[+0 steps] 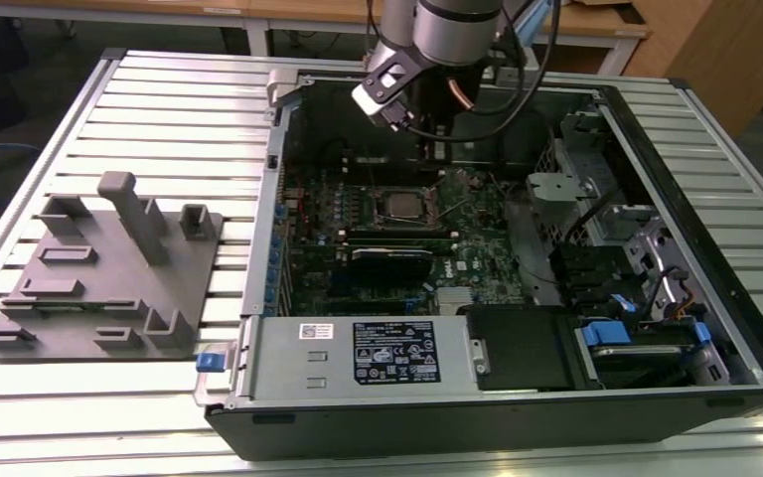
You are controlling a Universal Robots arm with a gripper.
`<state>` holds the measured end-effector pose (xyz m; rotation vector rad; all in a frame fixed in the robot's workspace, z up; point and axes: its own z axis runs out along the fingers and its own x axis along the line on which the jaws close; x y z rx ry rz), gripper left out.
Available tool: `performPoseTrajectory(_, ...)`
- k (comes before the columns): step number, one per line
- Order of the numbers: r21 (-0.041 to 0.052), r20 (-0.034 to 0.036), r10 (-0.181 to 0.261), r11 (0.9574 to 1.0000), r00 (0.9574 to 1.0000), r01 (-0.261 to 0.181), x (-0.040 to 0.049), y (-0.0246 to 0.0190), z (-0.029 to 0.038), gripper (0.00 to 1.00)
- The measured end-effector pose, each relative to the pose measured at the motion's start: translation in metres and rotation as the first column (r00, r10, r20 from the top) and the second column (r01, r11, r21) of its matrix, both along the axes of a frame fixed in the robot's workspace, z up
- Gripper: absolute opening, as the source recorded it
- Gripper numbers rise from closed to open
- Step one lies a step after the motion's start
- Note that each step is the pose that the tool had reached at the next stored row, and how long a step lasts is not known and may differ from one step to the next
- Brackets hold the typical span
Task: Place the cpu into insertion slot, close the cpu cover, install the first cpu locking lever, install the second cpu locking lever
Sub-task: 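Close the cpu cover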
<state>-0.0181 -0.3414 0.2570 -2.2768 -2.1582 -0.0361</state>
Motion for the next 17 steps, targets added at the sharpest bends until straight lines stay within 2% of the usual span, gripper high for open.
performPoseTrajectory(4,-0.0001,0.0,0.0,1.0,1.0,0.0,0.0091,0.0,-0.0001,0.1)
performPoseTrajectory(11,0.0,0.0,0.0,1.0,1.0,0.0,0.0117,0.0,-0.0002,0.1)
performPoseTrajectory(16,-0.0001,0.0,0.0,1.0,1.0,0.0,0.0192,0.0,-0.0002,0.1)
performPoseTrajectory(17,-0.0002,-0.0001,0.0,1.0,1.0,0.0,0.0229,0.0,-0.0002,0.1)
